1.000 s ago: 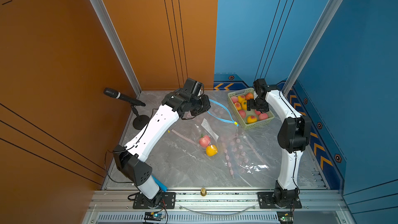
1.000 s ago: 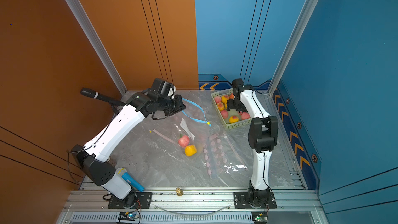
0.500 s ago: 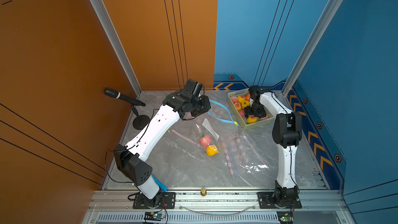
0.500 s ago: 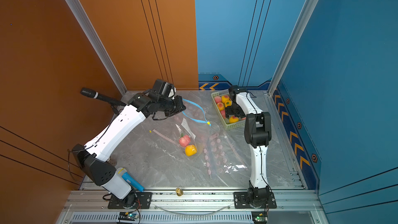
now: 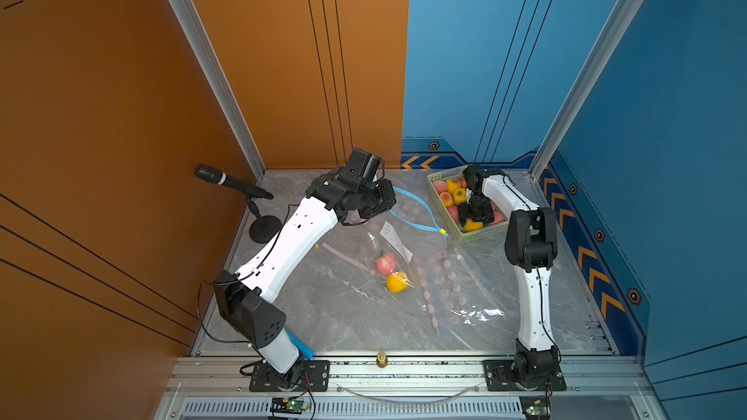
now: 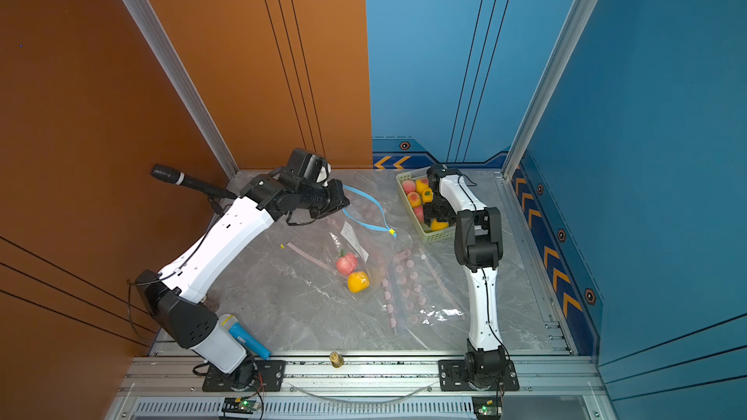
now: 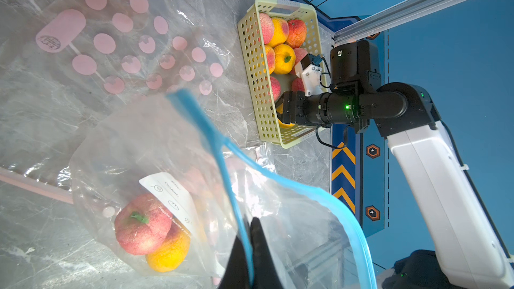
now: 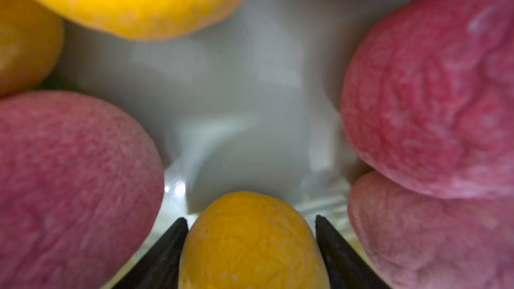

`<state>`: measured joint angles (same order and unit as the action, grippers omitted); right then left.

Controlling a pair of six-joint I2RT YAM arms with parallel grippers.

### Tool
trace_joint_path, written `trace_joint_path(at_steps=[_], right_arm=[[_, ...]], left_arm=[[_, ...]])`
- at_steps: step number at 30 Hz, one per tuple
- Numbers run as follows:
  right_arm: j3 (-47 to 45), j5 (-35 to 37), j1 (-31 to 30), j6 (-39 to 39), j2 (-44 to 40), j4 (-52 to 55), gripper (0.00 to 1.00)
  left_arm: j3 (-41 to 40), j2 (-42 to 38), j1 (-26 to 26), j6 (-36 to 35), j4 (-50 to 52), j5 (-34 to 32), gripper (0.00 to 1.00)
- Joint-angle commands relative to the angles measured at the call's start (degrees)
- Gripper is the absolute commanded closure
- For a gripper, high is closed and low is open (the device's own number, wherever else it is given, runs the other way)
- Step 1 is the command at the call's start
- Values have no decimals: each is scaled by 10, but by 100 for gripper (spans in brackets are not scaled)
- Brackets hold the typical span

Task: Place the peach in a zip-top bag and seal the zipper
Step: Pick up the peach from the basket, then place the peach in the zipper food storage bag.

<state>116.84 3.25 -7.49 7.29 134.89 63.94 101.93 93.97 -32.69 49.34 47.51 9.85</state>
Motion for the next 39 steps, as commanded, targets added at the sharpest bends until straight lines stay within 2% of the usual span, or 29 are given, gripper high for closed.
trace_joint_path(at_steps=[1,6,14,21,28,32,39], right_arm=[[21,4,3,-5,8,17,35],[20,1,0,-4,-14,18,46],[16,3,-13,1,-89,17,52],[-9,-10,-39,16,-201,-11,56],[-43,-80,-71,40,-329,-57,59],[-58,-130,-110,48,-396,-88,57],[-77,-196,-186,71,-454,-137,55]], left_arm=[[-6,-4,-5,-5,-1,-10,100],[-7,-7,-6,-5,-1,-14,100],[-9,-5,-8,-6,0,-14,100],[-10,-4,-10,-6,-1,-14,100],[-14,-9,-12,-6,-1,-21,100],[-14,-9,-13,-6,-1,-22,100],[-11,-7,-15,-6,-1,-23,100]])
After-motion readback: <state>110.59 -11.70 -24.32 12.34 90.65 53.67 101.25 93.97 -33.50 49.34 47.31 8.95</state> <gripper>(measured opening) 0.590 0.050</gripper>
